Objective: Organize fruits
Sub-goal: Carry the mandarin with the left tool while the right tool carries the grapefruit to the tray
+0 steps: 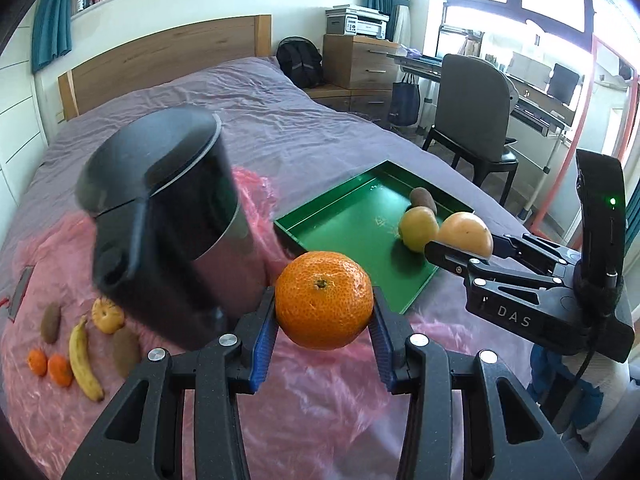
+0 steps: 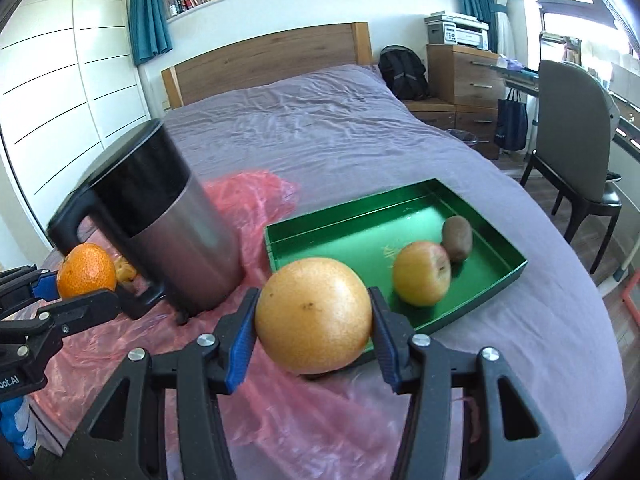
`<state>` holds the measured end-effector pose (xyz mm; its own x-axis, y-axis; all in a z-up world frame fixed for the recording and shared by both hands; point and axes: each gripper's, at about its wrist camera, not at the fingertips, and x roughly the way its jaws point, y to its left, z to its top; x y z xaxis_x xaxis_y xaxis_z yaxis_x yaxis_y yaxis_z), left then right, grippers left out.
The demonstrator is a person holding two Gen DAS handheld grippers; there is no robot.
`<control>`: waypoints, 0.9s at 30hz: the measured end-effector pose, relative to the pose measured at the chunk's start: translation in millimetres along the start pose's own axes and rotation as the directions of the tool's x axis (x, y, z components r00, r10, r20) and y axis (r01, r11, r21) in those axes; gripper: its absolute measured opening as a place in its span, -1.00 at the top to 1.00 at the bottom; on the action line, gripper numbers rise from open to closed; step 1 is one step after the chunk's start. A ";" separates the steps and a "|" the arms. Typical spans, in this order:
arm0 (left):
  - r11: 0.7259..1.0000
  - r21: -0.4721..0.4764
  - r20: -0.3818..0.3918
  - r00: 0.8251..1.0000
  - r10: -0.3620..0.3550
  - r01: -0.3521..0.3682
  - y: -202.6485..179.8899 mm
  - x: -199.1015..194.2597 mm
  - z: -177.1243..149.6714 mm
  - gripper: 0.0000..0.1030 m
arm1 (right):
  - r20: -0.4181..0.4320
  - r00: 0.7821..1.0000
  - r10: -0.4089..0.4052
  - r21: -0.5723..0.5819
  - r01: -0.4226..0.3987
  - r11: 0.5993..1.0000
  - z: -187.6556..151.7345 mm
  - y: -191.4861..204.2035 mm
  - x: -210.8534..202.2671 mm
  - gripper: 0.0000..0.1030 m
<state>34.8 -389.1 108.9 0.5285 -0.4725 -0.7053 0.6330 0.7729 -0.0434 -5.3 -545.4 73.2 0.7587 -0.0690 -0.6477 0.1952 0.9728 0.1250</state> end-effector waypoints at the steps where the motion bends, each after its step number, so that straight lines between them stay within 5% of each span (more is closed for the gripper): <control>1: 1.000 -0.001 -0.002 1.000 0.006 -0.006 -6.6 13.8 9.6 0.27 | 0.003 1.000 -0.011 -0.006 0.011 1.000 8.1 -11.5 8.5 0.05; 13: 0.998 -0.050 -0.039 0.998 0.044 -0.045 -31.6 147.5 59.4 0.27 | -0.034 0.995 -0.097 -0.084 0.093 0.992 72.1 -103.1 125.5 0.05; 27: 0.996 -0.089 -0.105 0.994 -0.012 0.003 -38.0 219.0 48.7 0.26 | -0.116 0.985 -0.131 -0.127 0.116 0.985 78.7 -138.5 200.2 0.05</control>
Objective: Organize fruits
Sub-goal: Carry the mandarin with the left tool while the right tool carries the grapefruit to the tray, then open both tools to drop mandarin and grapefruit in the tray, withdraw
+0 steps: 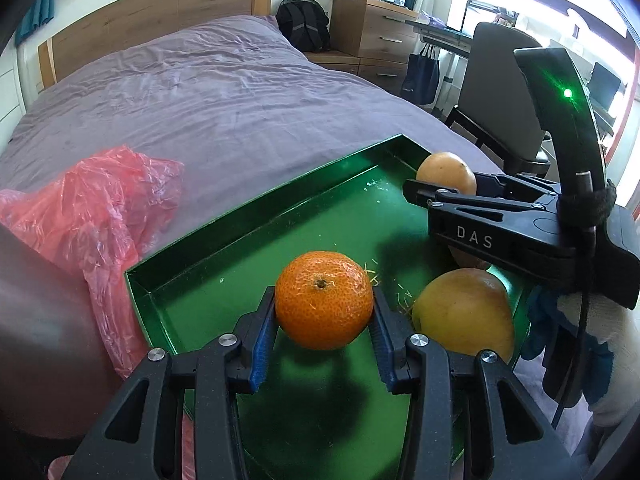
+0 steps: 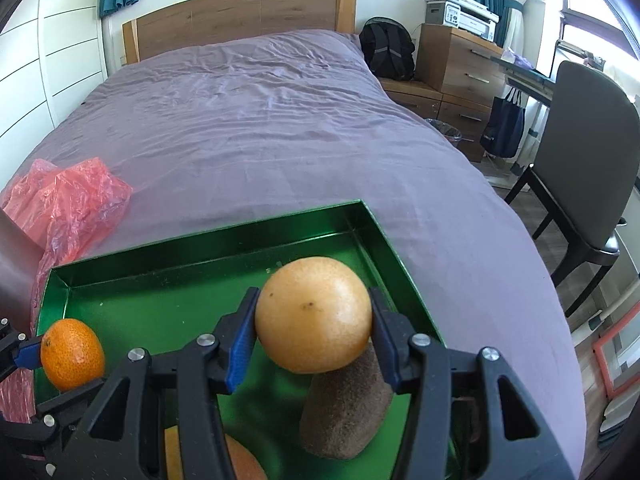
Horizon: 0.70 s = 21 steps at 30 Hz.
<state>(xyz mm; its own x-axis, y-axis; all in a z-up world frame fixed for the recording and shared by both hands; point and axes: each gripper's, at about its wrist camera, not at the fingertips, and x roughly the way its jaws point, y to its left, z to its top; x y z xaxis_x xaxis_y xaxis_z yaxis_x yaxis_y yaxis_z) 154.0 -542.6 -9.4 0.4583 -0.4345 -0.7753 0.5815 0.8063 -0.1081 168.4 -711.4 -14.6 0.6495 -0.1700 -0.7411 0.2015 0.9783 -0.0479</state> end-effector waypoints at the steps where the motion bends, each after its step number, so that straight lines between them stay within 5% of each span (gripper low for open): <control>1: 1.000 -0.006 -0.006 1.000 -0.006 0.006 0.6 2.1 0.0 0.26 | -0.003 1.000 -0.001 -0.005 0.001 1.000 -0.1 0.1 2.9 0.05; 21: 0.999 0.017 -0.086 0.996 0.038 -0.037 24.2 20.9 -13.8 0.26 | -0.080 0.997 0.025 0.042 -0.022 0.999 -18.1 18.6 20.6 -0.03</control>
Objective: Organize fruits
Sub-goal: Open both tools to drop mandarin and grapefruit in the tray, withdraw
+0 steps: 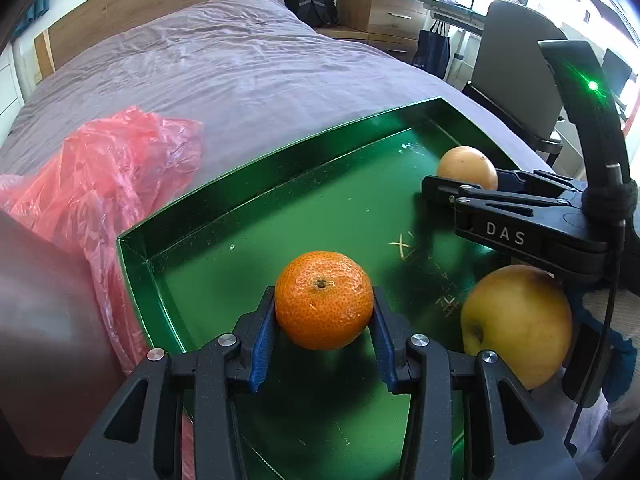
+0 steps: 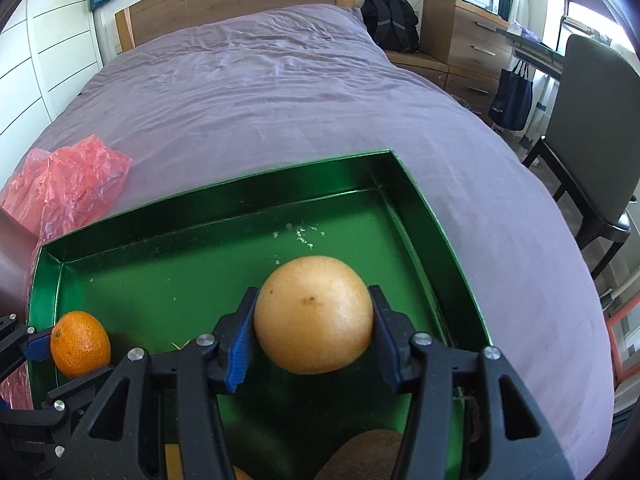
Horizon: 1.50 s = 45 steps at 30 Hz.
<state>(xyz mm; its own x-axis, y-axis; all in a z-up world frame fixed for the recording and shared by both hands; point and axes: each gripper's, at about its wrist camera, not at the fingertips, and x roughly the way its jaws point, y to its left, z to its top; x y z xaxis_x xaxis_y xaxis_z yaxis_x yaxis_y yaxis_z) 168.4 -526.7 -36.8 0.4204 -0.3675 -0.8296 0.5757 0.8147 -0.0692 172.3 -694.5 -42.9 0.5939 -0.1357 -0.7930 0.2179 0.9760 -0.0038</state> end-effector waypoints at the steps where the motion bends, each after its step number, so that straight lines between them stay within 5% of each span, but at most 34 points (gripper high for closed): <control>1: 1.000 -0.003 -0.005 1.000 0.004 -0.004 2.8 0.6 -1.2 0.26 | 0.001 1.000 -0.003 -0.003 0.003 1.000 -0.3 2.5 -0.2 -0.05; 9: 0.999 0.017 -0.021 0.999 0.041 -0.041 11.4 3.1 -1.9 0.23 | 0.002 1.000 -0.029 0.011 0.029 1.000 -6.6 13.7 -4.3 -0.09; 11: 0.999 0.019 -0.029 0.998 0.051 -0.050 11.5 3.8 -2.0 0.12 | -0.003 0.999 -0.039 0.016 0.039 0.999 -7.5 14.9 -4.7 -0.32; 13: 0.998 0.008 -0.043 0.997 0.056 -0.056 13.0 5.5 -0.9 -0.12 | -0.014 0.999 -0.052 0.032 0.052 0.998 -8.1 13.0 -5.1 -0.78; 16: 0.998 -0.010 -0.071 0.996 0.056 -0.057 16.4 8.1 3.6 -0.24 | -0.045 0.997 -0.070 0.053 0.073 0.996 -7.4 10.3 -4.1 -1.00; 20: 0.998 -0.008 -0.113 0.991 0.066 -0.068 17.3 3.3 10.7 -0.26 | -0.070 0.991 -0.118 0.045 0.121 0.992 -5.8 14.5 -15.9 -1.00; 23: 0.992 0.065 -0.038 0.994 0.107 -0.105 7.1 -20.9 7.3 -0.45 | -0.026 0.992 -0.125 0.047 0.126 0.991 -3.0 19.0 -47.8 -1.00; 28: 0.993 0.086 0.050 0.996 0.071 -0.075 -2.8 -77.8 -8.1 -0.70 | 0.036 0.987 -0.154 0.072 0.151 0.986 -10.3 22.6 -108.4 -1.00; 36: 0.991 0.126 0.185 0.982 0.025 -0.049 -9.6 -163.6 -40.4 -0.96 | 0.075 0.982 -0.172 0.097 0.165 0.982 -54.9 38.4 -178.0 -1.00; 45: 0.990 0.132 0.246 0.969 0.014 -0.047 8.7 -228.7 -94.9 -0.97 | 0.092 0.987 -0.134 0.139 0.120 0.983 -117.0 72.1 -222.1 -1.00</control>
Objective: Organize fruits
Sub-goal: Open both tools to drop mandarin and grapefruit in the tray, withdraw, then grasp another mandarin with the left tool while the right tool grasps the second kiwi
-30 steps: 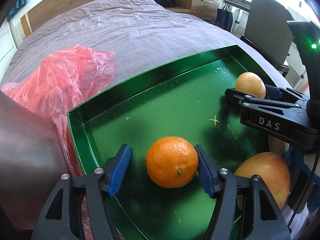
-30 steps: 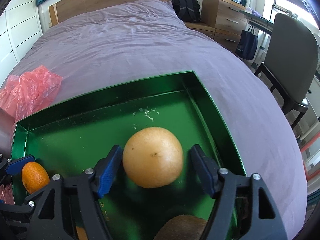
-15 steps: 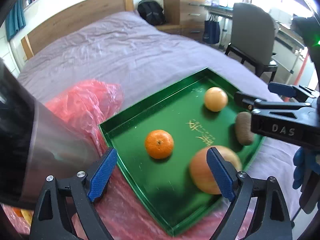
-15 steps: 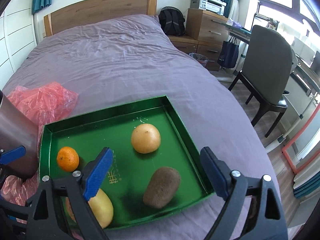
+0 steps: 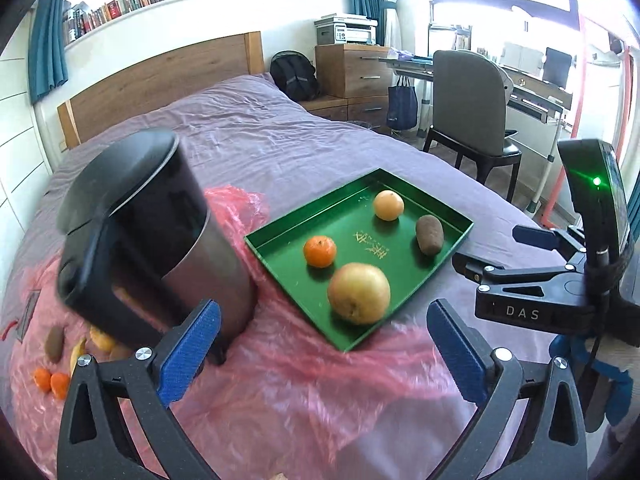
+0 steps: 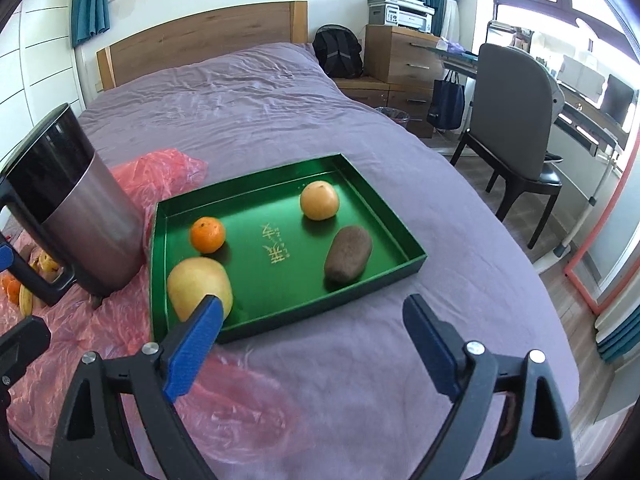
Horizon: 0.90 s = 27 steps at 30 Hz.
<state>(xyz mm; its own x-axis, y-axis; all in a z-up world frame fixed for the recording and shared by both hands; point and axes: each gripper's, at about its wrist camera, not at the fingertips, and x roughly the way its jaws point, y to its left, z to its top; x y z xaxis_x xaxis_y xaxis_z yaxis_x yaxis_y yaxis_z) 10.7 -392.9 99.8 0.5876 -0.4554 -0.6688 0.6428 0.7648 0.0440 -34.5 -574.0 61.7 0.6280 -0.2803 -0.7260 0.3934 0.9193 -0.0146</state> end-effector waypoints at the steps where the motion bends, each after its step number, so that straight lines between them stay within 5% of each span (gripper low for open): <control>1: 1.000 0.004 -0.001 1.000 0.002 -0.002 2.2 -5.8 -5.0 -0.97 | 0.000 1.000 0.003 0.000 -0.003 1.000 -7.7 3.9 -5.1 -1.00; 10: 0.994 0.041 -0.004 0.995 0.099 -0.099 23.0 -53.2 -55.6 -0.97 | 0.017 0.998 0.052 -0.062 -0.051 0.997 -48.1 62.4 -44.5 -1.00; 20: 0.977 -0.044 -0.013 0.978 0.208 -0.208 90.8 -85.4 -99.0 -0.97 | 0.057 0.984 0.169 -0.151 -0.159 0.976 -73.3 149.6 -81.3 -1.00; 27: 0.954 -0.127 -0.065 0.962 0.266 -0.272 155.3 -90.8 -139.6 -0.97 | 0.002 0.969 0.248 -0.189 -0.243 0.951 -88.7 210.9 -79.7 -1.00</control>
<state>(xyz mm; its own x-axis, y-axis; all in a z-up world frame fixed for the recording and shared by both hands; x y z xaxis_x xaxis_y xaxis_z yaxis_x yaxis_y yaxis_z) -11.4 -169.1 63.7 0.7041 -0.2052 -0.6798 0.3908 0.9113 0.1297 -61.2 -333.3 55.5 0.7069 -0.0443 -0.7059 0.0945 0.9950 0.0322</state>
